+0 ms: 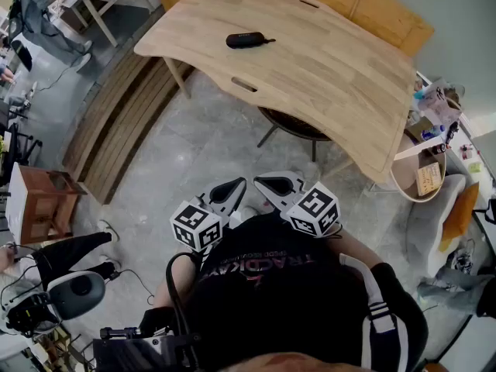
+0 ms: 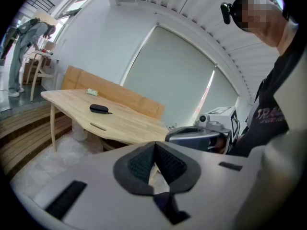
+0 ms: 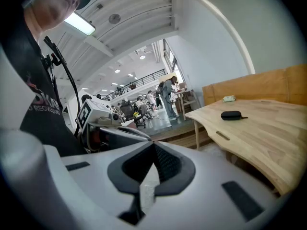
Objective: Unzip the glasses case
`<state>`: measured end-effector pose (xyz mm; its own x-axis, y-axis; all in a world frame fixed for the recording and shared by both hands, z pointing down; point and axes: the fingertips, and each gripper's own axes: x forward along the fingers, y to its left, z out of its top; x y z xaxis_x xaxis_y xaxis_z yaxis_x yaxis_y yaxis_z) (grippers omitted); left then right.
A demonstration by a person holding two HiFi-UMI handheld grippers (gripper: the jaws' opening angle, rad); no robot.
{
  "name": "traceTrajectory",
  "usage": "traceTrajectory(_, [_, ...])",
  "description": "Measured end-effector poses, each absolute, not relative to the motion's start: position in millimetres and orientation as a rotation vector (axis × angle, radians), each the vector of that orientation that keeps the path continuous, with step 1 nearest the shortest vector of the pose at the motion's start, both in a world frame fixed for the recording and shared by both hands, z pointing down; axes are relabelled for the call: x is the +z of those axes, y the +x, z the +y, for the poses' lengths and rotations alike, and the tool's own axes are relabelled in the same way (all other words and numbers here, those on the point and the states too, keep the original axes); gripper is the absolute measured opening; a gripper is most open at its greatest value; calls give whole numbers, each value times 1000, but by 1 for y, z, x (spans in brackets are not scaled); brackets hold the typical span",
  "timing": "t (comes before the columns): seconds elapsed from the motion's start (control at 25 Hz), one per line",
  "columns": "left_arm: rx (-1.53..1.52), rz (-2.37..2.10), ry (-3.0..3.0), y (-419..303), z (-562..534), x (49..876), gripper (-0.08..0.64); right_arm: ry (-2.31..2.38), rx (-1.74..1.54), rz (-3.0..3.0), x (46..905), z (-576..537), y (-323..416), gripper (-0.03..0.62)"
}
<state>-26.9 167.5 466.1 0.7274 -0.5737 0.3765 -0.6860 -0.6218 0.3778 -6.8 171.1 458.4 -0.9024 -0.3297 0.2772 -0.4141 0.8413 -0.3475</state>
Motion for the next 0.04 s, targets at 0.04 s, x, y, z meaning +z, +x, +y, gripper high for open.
traceTrajectory(0.04, [299,-957,2426,-27,167,466,12,573,598,-2814,458,171,-7,14])
